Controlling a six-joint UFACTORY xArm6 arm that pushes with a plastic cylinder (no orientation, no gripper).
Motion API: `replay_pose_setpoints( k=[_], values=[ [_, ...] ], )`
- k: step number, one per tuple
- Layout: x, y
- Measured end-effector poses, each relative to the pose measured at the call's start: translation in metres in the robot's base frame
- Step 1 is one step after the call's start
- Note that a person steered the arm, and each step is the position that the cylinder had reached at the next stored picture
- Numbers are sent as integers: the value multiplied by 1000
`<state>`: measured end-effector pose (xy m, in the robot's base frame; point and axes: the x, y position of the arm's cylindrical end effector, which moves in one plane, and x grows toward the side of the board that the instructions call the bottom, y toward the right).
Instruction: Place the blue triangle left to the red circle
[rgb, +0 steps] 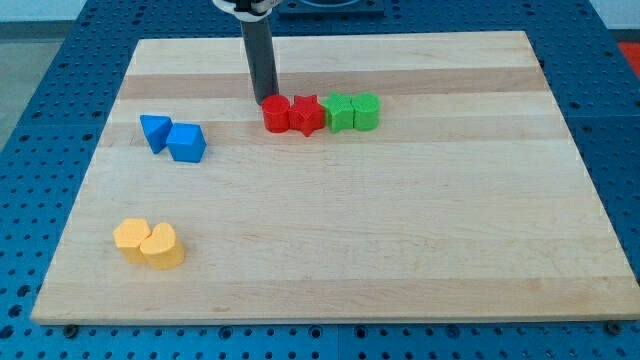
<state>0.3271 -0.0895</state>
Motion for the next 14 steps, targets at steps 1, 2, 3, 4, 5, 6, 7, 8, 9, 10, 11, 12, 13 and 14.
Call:
replay_pose_setpoints(
  k=[1,2,3,4,5,6,7,8,9,10,11,12,13,14],
  values=[
    [0,0],
    [-7,-3],
    [-12,-25],
    [-9,-72],
    [-4,-109],
    [-4,-125],
    [-4,-126],
    [-4,-129],
    [0,-137],
    [9,-149],
    [19,-164],
    [32,-184],
    [50,-197],
    [70,-193]
  ],
)
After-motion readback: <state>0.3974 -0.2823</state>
